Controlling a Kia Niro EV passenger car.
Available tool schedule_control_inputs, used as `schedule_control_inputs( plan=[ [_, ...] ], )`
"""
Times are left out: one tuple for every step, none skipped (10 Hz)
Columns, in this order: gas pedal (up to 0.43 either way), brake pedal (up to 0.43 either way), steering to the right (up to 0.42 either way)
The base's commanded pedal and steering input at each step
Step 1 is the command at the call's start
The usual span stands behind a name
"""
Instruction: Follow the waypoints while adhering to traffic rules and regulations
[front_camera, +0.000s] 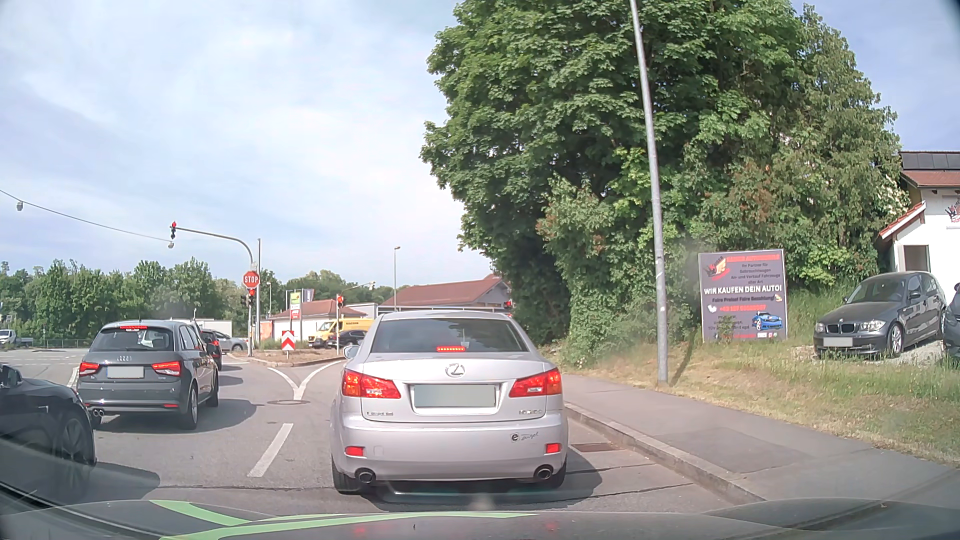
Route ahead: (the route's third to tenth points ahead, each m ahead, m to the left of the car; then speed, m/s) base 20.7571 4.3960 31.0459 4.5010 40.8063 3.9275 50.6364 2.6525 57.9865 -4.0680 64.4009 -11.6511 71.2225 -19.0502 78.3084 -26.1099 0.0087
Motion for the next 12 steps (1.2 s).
schedule_control_inputs(
  plan=[
    [0.000,0.415,-0.114],
    [0.000,0.415,-0.113],
    [0.000,0.415,-0.113],
    [0.000,0.415,-0.114],
    [0.000,0.415,-0.113],
    [0.000,0.421,-0.113],
    [0.000,0.415,-0.114],
    [0.000,0.415,-0.113],
    [0.000,0.415,-0.114],
    [0.000,0.421,-0.114],
    [0.000,0.421,-0.114],
    [0.000,0.415,-0.113]
  ],
)
